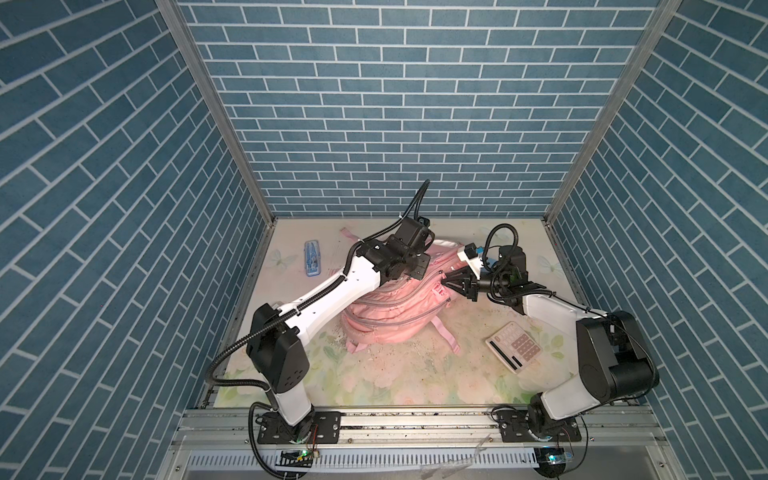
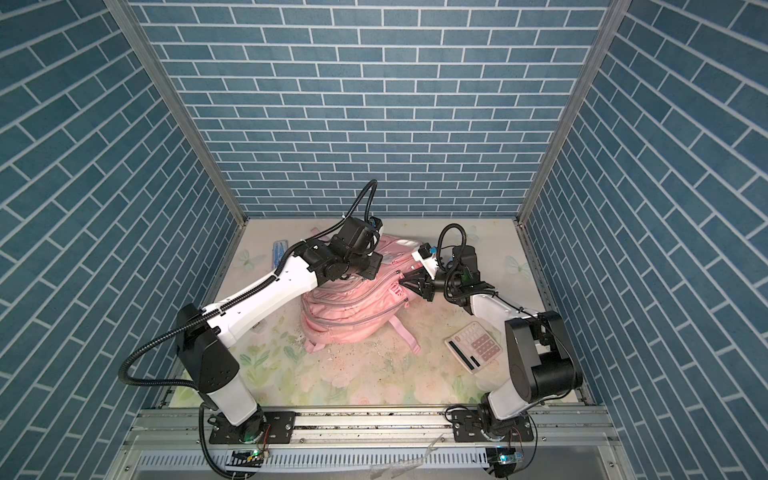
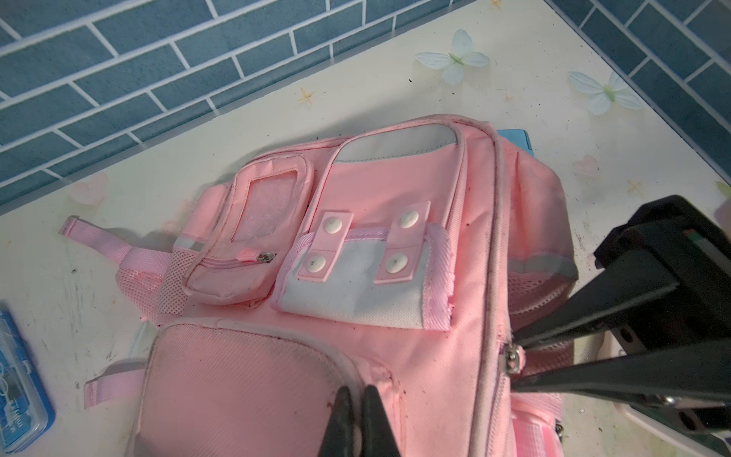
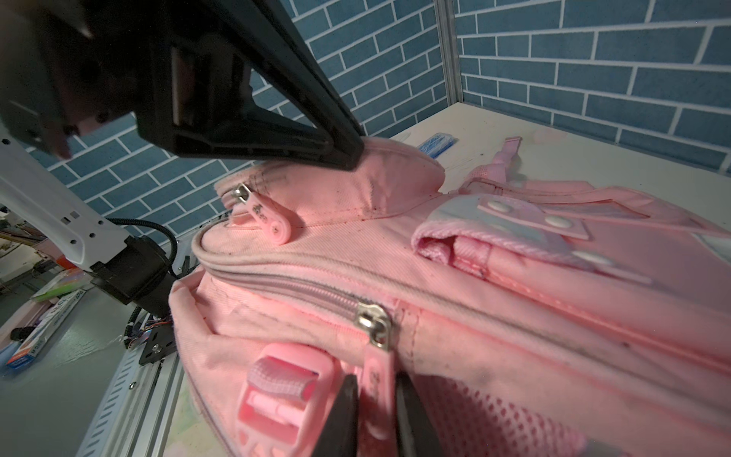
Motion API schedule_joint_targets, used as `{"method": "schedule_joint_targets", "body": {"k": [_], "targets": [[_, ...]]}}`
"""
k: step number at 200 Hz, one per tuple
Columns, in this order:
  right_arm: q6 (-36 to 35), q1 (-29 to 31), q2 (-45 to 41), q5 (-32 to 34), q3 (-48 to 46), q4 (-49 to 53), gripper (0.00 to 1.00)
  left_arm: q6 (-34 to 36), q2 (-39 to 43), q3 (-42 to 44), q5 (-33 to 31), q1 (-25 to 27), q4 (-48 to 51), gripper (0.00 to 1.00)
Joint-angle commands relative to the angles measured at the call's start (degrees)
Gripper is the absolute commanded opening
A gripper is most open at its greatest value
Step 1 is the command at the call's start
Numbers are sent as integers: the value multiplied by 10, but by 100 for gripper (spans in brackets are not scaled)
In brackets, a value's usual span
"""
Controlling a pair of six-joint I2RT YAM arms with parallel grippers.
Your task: Pack the student bag
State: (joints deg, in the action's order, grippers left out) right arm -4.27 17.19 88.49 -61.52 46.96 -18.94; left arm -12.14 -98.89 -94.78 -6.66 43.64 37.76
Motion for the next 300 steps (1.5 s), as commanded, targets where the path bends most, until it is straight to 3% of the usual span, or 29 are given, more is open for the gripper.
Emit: {"method": "schedule_joint_targets", "body": {"k": [1, 21, 84, 103, 129, 155, 180, 216, 300], "targets": [[-15, 0, -22, -8, -12, -15, 14, 3, 23, -20, -17, 0, -69, 0], [1, 0, -33, -6, -25, -47, 9, -4, 23, -16, -18, 0, -66, 0], [33, 6, -32, 5, -37, -74, 8, -27, 27, -9, -13, 0, -66, 0], [58, 6, -38, 50, -41, -88, 0, -49, 27, -5, -13, 0, -57, 0], [50, 6, -53, 129, -41, -72, 0, -113, 37, 14, -4, 0, -42, 0], [25, 3, -52, 176, -13, -18, 0, -184, 44, 35, 50, 0, -42, 0], [-7, 2, -49, 189, 14, 26, 0, -262, 54, 77, 110, -1, -96, 0], [-52, 16, -103, 241, -3, 65, 0, -341, 56, 117, 136, -19, -200, 0], [-100, 95, -204, 369, -36, 180, 0, -415, 65, 182, 101, -44, -335, 0]]}}
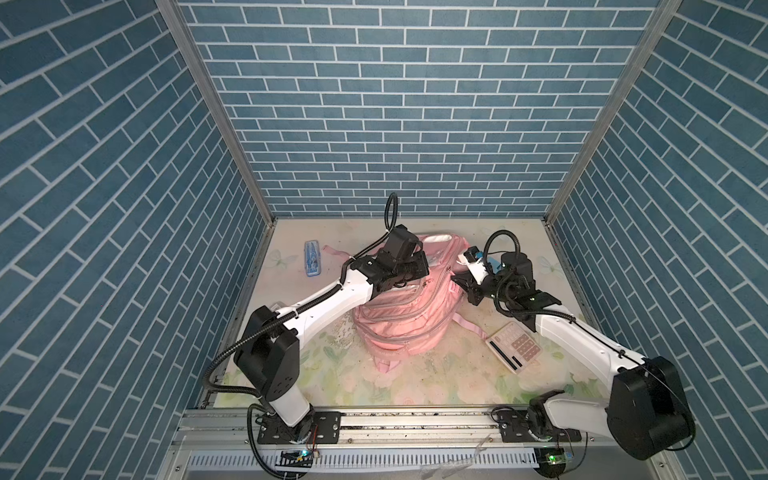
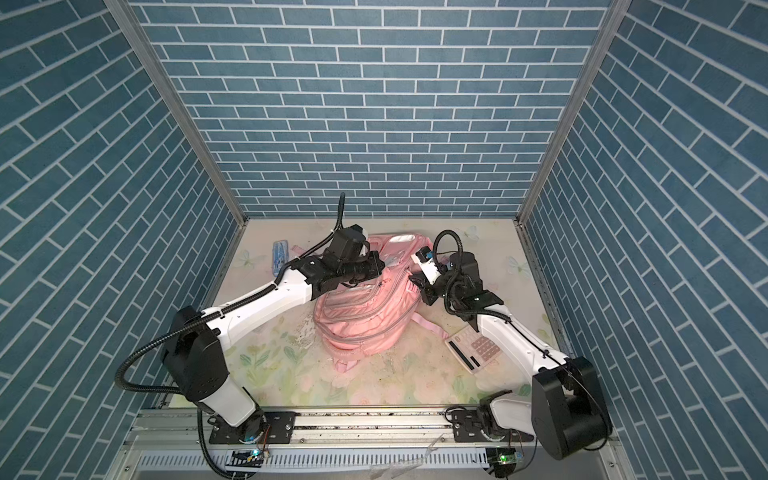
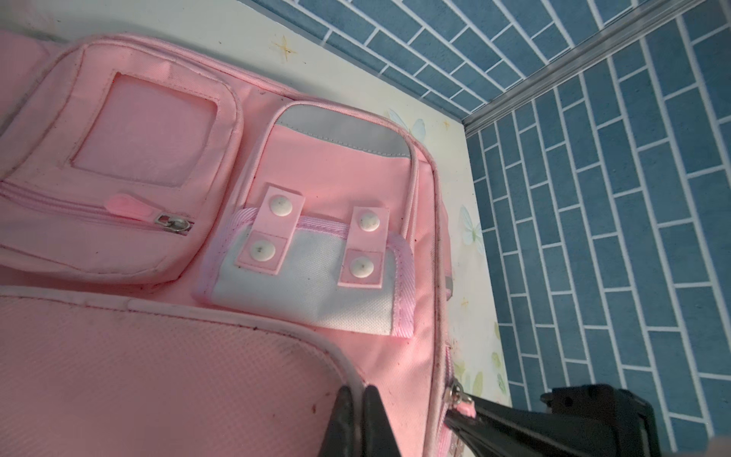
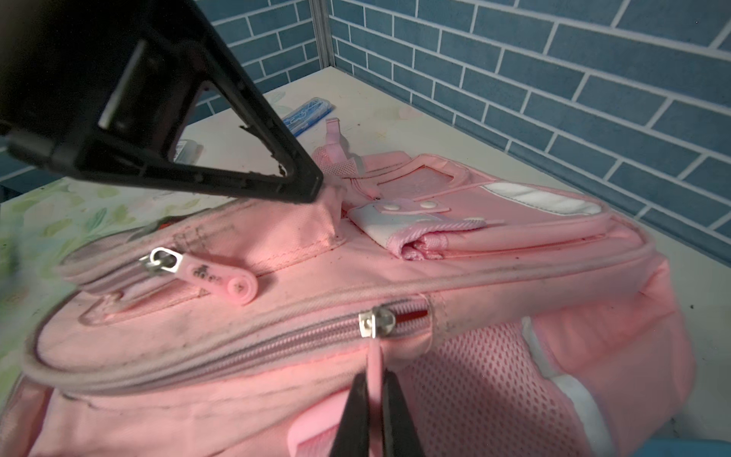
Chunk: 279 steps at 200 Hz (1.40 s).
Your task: Pack the student bag
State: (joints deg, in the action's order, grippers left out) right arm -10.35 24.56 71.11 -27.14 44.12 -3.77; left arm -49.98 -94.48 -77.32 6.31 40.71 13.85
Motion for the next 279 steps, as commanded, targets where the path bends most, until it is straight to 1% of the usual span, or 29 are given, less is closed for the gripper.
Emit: {"method": "schedule_joint_targets", "body": {"k": [1, 44, 77, 99, 114, 130, 151, 172, 191, 207, 230, 244, 254, 259, 267, 279], "targets": [[-39, 22, -31, 27, -8, 29, 0, -37, 20, 8, -29, -14, -97, 0], [-48, 65, -33, 21, 2, 61, 0, -39, 0, -4, -35, -14, -113, 0], [-24, 76, -26, -30, 5, 59, 0, -29, -5, -15, -48, -14, -113, 0], [-11, 79, -19, -47, 16, 75, 0, -23, -7, -19, -57, -15, -113, 0], [-3, 85, -19, -71, 16, 81, 0, -26, -11, -20, -56, -20, -116, 0], [9, 96, -21, -76, 7, 77, 0, -30, -18, -24, -53, -27, -122, 0], [29, 115, -26, -62, -10, 55, 0, -44, -25, -27, -43, -36, -136, 0], [44, 139, -28, -49, -34, 8, 0, -58, -33, -30, -40, -38, -152, 0], [59, 145, -18, -37, -44, -18, 0, -65, -41, -37, -37, -38, -159, 0], [65, 146, -10, -14, -46, -24, 0, -64, -46, -42, -33, -38, -160, 0], [77, 143, -20, 34, -54, -34, 0, -36, -44, -38, -30, -37, -150, 0], [91, 134, -36, 38, -72, -61, 0, 1, -39, -35, -26, -38, -132, 0], [101, 121, -48, 29, -89, -84, 0, 45, -37, -36, -13, -40, -111, 28], [105, 115, -53, 24, -96, -92, 0, 69, -37, -41, -6, -43, -92, 38], [111, 106, -59, 16, -107, -101, 0, 116, -36, -49, -8, -45, -54, 46], [111, 99, -65, 10, -118, -105, 0, 196, -32, -54, -18, -45, -4, 54]]}}
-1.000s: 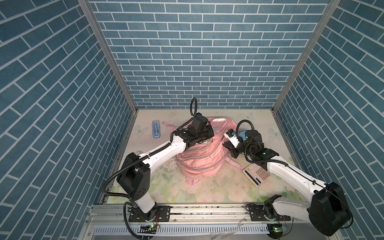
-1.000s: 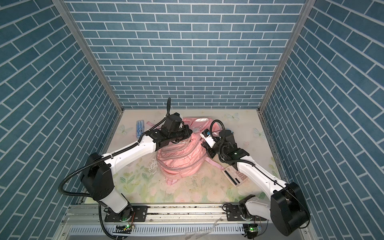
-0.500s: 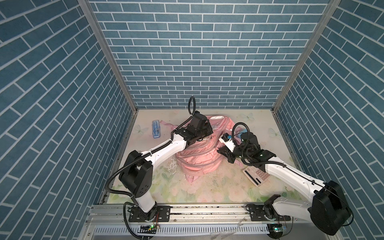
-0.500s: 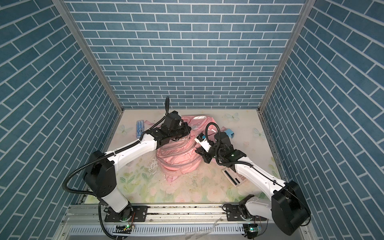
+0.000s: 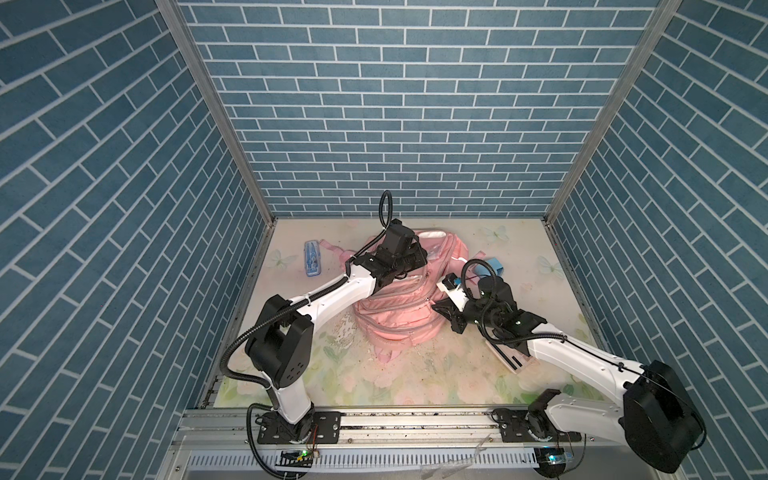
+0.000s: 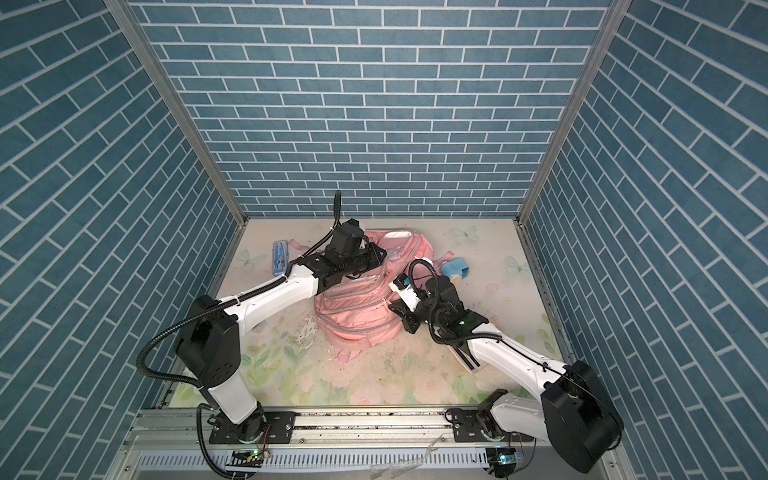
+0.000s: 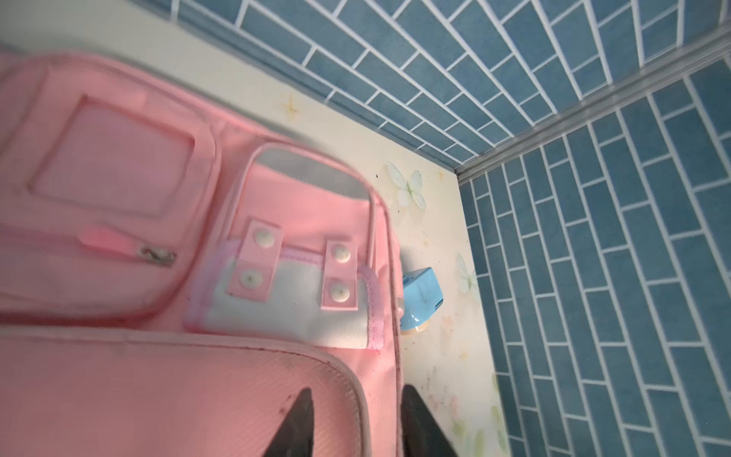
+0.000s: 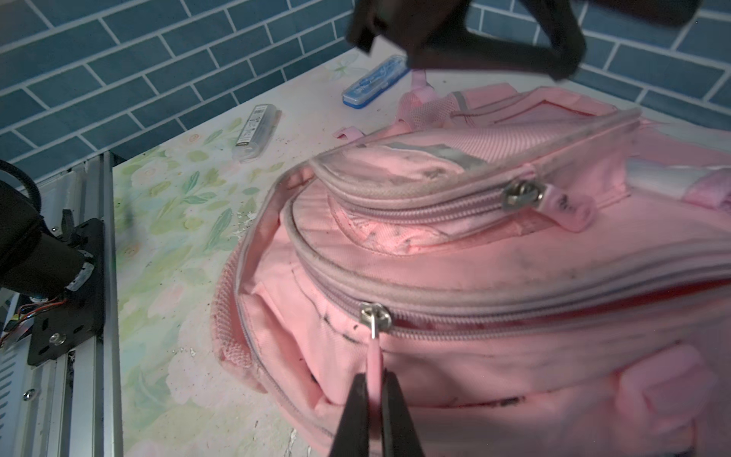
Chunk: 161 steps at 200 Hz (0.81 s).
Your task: Pack the student bag
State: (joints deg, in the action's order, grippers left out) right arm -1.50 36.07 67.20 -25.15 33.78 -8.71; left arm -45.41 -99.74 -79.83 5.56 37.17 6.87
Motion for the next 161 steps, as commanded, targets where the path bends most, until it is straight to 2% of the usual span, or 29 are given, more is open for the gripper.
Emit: {"method": "schedule_joint_targets", "body": {"k": [1, 10, 36, 71, 100, 118, 161], "targets": [[22, -16, -25, -11, -16, -55, 0, 157, 21, -29, -10, -10, 70, 54], [19, -18, -27, -12, -21, -52, 0, 223, 28, -18, -4, -11, 94, 58], [18, -28, -30, -17, -32, -47, 0, 392, 62, 41, -12, -13, 135, 59], [23, -39, -40, -21, -41, -48, 0, 557, 128, 135, -18, -12, 133, 58], [21, -40, -40, -19, -35, -32, 0, 643, 173, 203, -11, -11, 88, 59], [22, -40, -41, -18, -33, -27, 0, 682, 194, 240, 20, -8, 54, 59], [23, -40, -42, -16, -28, -16, 0, 698, 182, 266, 56, 0, 23, 60]]}}
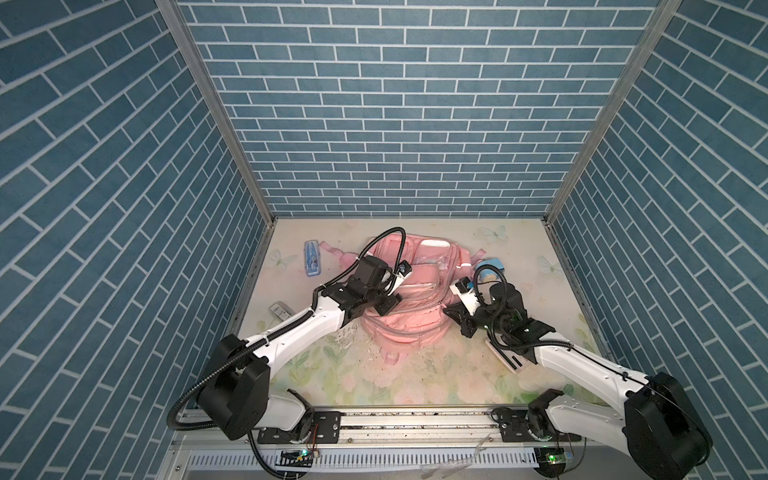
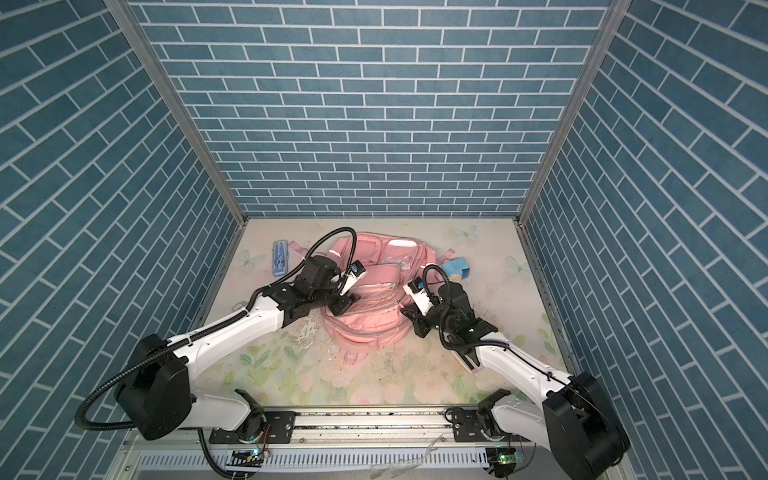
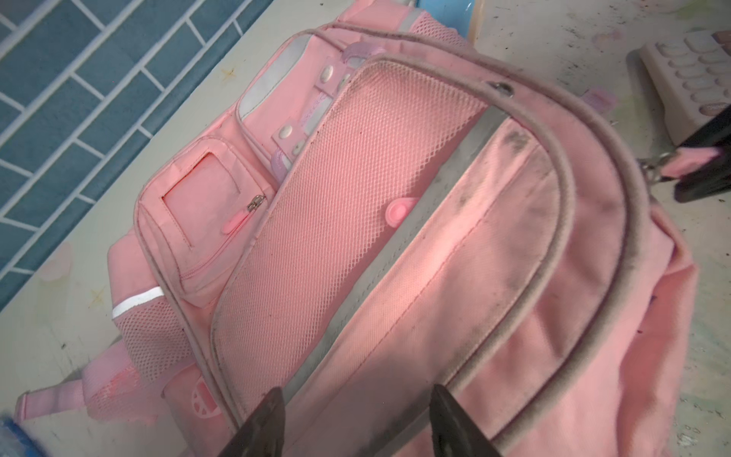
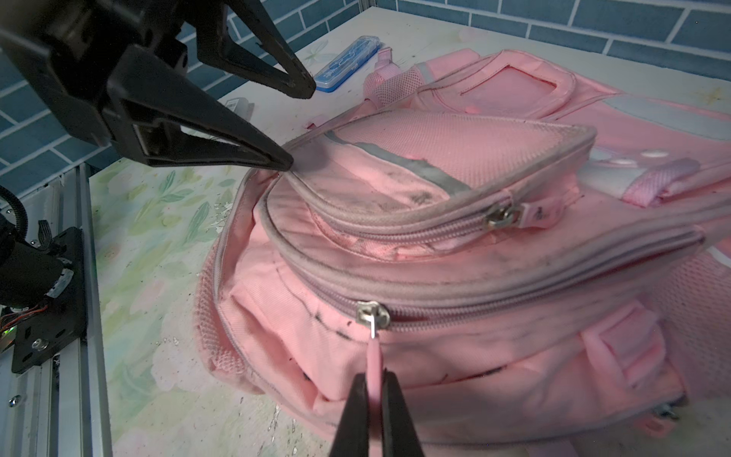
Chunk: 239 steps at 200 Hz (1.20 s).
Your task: Pack the student bag
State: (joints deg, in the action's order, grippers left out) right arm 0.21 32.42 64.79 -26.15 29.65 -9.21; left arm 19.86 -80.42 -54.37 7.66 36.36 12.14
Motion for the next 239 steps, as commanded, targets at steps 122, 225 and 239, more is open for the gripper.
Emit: {"method": "schedule_joint_targets", "body": {"k": [122, 225, 239], "targets": [[6, -4, -4, -20, 20, -1, 0, 30, -24, 76, -20, 22, -113, 62], [11, -4, -4, 48, 26, -13, 0, -99, -64, 27, -61, 30, -71, 1], [4, -7, 2, 66, 36, -11, 0, -144, -56, 14, -76, 38, -46, 0]]}}
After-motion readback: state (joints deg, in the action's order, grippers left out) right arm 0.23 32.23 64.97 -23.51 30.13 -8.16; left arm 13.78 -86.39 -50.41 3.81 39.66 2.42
